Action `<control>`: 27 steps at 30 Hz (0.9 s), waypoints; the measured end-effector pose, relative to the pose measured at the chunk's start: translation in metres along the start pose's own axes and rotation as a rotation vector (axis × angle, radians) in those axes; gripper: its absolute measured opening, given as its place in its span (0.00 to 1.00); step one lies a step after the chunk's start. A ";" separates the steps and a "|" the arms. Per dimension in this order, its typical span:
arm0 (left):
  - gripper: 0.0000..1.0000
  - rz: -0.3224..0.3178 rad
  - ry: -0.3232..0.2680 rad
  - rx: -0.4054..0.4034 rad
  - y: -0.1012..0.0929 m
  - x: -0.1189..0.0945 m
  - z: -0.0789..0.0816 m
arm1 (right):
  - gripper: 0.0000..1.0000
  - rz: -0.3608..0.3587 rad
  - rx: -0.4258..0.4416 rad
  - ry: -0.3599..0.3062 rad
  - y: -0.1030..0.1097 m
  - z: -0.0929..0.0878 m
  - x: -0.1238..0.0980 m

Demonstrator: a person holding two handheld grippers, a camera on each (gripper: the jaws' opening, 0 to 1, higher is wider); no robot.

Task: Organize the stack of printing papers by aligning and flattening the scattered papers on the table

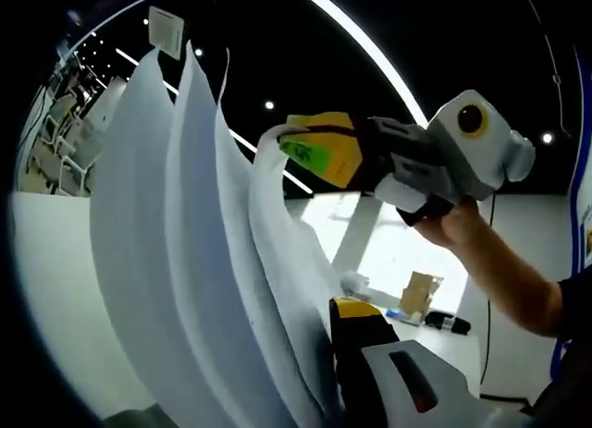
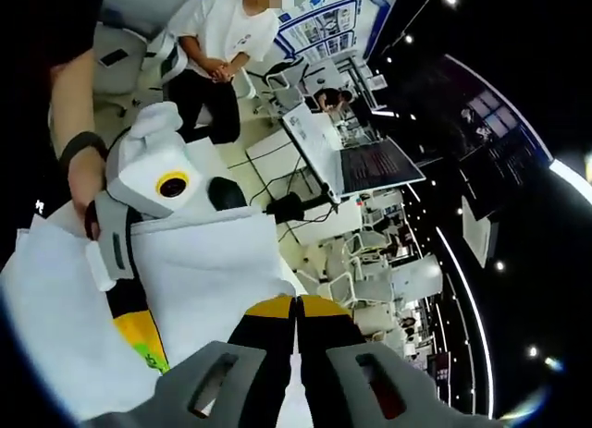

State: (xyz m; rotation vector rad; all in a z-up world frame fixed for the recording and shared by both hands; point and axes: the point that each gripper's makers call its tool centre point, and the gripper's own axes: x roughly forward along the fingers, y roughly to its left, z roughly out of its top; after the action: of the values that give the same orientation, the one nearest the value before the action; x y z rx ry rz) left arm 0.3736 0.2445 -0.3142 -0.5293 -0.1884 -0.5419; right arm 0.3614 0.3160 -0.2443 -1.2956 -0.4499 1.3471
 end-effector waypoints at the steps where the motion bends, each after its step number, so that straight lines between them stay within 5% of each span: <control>1: 0.14 0.000 0.000 0.001 0.000 0.000 0.000 | 0.00 0.001 0.000 -0.005 0.000 0.002 0.001; 27: 0.14 0.002 0.009 0.013 0.000 0.002 -0.003 | 0.00 0.029 -0.020 -0.092 0.012 0.044 0.006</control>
State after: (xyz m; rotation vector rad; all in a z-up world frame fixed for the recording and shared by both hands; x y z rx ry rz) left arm 0.3754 0.2418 -0.3159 -0.5145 -0.1829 -0.5411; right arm 0.3205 0.3361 -0.2432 -1.2642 -0.5106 1.4346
